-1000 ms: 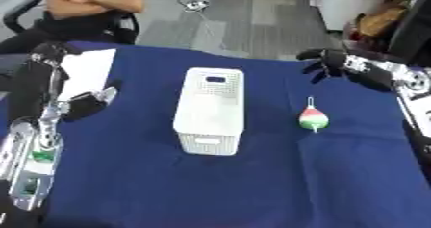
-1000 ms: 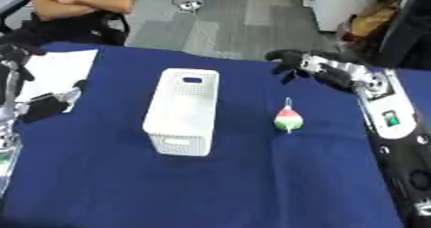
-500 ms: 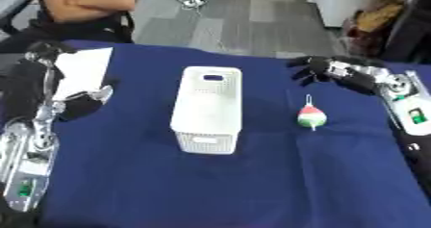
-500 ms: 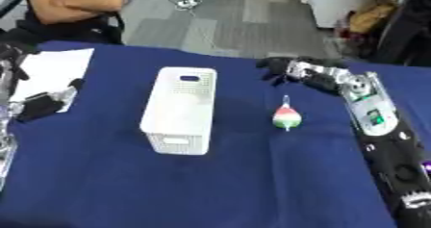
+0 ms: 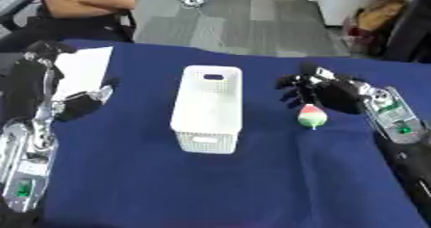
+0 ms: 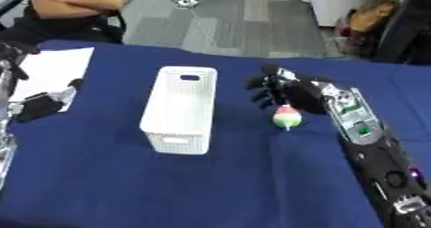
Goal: Pick up objects on the table and place them in the box.
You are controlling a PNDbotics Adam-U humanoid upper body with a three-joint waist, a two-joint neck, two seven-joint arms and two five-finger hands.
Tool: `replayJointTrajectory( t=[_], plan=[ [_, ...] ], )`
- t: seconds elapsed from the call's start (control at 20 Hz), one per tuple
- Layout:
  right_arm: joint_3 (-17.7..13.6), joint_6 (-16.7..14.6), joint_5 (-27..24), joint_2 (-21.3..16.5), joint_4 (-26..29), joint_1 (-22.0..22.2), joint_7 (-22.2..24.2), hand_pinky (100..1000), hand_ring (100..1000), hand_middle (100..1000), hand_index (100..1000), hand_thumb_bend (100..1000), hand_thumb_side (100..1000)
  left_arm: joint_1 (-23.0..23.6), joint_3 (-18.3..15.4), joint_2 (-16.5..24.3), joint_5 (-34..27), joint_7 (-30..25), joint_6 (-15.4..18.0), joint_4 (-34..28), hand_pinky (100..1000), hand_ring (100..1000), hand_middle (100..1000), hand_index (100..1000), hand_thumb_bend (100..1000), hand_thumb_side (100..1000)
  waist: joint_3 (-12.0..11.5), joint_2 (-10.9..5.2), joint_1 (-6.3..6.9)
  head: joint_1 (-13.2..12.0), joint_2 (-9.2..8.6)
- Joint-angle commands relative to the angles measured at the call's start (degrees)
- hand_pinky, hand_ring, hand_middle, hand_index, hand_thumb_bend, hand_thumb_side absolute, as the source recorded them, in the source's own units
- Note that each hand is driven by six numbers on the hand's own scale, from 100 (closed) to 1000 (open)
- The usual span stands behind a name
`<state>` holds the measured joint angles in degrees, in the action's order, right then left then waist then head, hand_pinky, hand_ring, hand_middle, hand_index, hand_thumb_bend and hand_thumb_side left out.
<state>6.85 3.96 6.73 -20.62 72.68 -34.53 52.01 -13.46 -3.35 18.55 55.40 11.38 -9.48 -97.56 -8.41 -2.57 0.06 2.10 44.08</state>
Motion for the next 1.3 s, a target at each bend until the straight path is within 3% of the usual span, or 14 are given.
replayJointTrajectory(
  t=[0.05, 0.2, 0.4, 0.75, 1.3],
  plan=[
    [-2.61, -7.57, 7.67, -2.55, 3.87, -1.41, -0.23, 723, 808, 868, 1000, 677, 1000, -1.02, -0.02, 0.39, -0.23, 0.07, 0.05, -1.10, 100, 453, 681, 728, 515, 449, 0.16, -0.46, 0.17, 0.64, 0.03],
    [-3.39, -14.78, 15.01, -3.46, 5.61, -1.97, -4.78, 657, 762, 823, 938, 667, 1000, -0.96, -0.02, 0.43, -0.22, 0.06, 0.06, -1.09, 100, 453, 681, 728, 515, 449, 0.21, -0.56, 0.13, 0.62, 0.03],
    [-2.12, -20.10, 20.34, -4.30, 5.02, -2.73, -11.53, 618, 735, 796, 894, 660, 1000, -0.92, 0.06, 0.47, -0.22, 0.00, 0.13, -1.07, 100, 453, 681, 728, 515, 449, 0.18, -0.66, 0.06, 0.60, 0.03],
    [0.76, -25.49, 24.44, -5.97, 2.14, -4.34, -16.40, 580, 704, 771, 853, 658, 1000, -0.87, 0.13, 0.53, -0.24, 0.00, 0.22, -1.04, 100, 453, 681, 728, 515, 449, 0.12, -0.75, -0.07, 0.49, 0.03],
    [5.16, -32.20, 31.87, -5.63, -3.94, -7.28, -19.62, 504, 650, 738, 811, 670, 1000, -0.96, 0.32, 0.46, -0.23, -0.08, 0.44, -1.06, 100, 454, 681, 729, 515, 450, -0.17, -0.79, -0.21, 0.47, 0.03]
  ],
)
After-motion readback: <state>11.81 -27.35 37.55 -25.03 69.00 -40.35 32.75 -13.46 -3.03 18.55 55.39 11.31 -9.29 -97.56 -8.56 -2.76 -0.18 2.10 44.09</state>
